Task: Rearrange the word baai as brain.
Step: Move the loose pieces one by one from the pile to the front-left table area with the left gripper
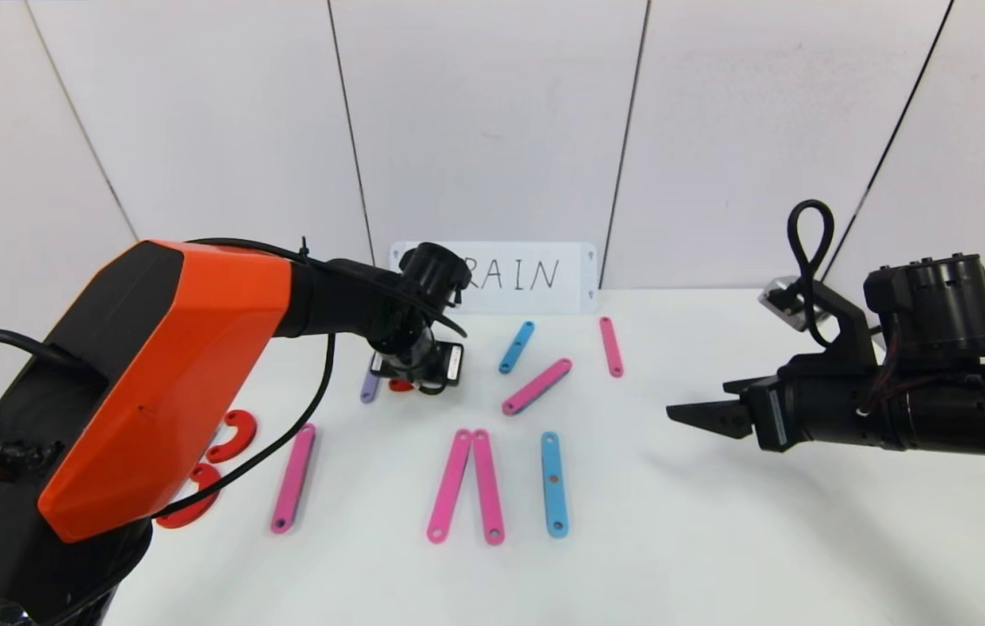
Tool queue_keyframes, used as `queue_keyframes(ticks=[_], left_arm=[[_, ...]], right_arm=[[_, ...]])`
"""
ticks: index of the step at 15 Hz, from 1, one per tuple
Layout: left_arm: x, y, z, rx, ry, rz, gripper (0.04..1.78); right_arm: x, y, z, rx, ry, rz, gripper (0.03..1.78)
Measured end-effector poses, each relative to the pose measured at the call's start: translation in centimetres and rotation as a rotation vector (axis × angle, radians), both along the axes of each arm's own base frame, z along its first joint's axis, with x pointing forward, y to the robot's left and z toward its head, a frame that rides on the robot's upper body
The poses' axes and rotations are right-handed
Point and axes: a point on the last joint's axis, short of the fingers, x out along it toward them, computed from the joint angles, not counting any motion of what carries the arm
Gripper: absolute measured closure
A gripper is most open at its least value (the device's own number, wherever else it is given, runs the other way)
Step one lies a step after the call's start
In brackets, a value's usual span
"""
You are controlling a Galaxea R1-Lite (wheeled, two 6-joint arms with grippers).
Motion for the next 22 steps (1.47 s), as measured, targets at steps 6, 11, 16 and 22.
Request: queue_keyframes(ticks=[6, 11, 16, 22], left_arm=[[0.0, 0.3, -0.3, 0.006, 0.011, 0.008, 1.52], [-0.1, 0.4, -0.1, 0.008, 0.016, 0.008, 1.52], [-0.9, 0.5, 2.2, -0.011, -0.018, 0.001, 1.52], [-2.2, 1.1, 4.6, -0.028, -0.050, 0.000, 1.52]], right_arm=[[0.0, 0.0, 0.0, 0.000, 0.000, 0.000, 0.08], [0.0, 0.0, -0.1, -0.002, 0.001, 0.000, 0.08], [0.0, 0.0, -0.1, -0.003, 0.001, -0.001, 0.08], [0.1, 0.0, -0.2, -0.005, 0.005, -0.002, 0.08]])
